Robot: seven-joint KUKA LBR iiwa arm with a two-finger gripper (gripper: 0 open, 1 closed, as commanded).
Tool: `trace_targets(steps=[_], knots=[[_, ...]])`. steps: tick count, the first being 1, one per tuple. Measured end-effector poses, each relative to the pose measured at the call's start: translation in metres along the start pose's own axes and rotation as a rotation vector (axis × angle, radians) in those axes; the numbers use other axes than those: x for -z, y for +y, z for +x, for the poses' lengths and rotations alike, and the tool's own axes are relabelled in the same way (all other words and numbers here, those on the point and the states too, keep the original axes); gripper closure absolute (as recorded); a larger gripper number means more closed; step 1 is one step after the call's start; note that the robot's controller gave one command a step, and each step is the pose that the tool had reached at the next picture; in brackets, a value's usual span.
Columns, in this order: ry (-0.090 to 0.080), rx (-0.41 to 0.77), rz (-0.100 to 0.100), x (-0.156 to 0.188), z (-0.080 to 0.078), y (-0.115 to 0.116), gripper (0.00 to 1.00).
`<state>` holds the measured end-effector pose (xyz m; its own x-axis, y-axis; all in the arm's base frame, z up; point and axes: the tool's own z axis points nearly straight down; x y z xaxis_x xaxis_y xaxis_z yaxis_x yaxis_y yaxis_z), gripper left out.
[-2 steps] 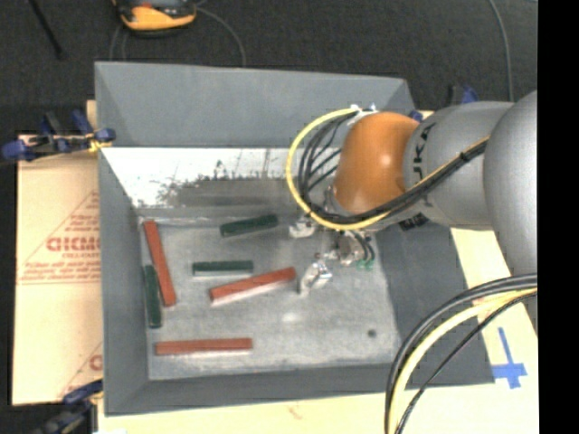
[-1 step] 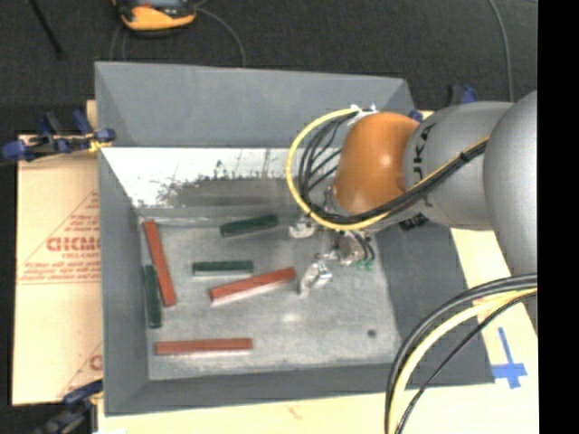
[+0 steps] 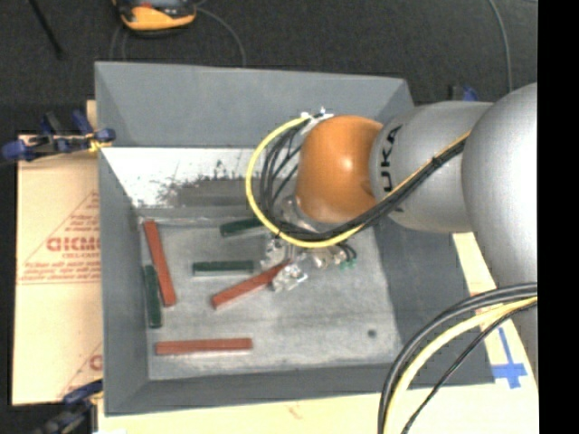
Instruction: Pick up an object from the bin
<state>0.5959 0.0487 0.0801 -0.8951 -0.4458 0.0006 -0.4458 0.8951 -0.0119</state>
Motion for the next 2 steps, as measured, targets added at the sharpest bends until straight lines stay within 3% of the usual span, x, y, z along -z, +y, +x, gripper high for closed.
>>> trace_targets(steps=[1, 2], knots=[[-0.001, -0.001, 0.000, 0.000, 0.000, 0.000, 1.00], [-0.007, 0.000, -0.009, 0.146, 0.022, -0.003, 1.00]])
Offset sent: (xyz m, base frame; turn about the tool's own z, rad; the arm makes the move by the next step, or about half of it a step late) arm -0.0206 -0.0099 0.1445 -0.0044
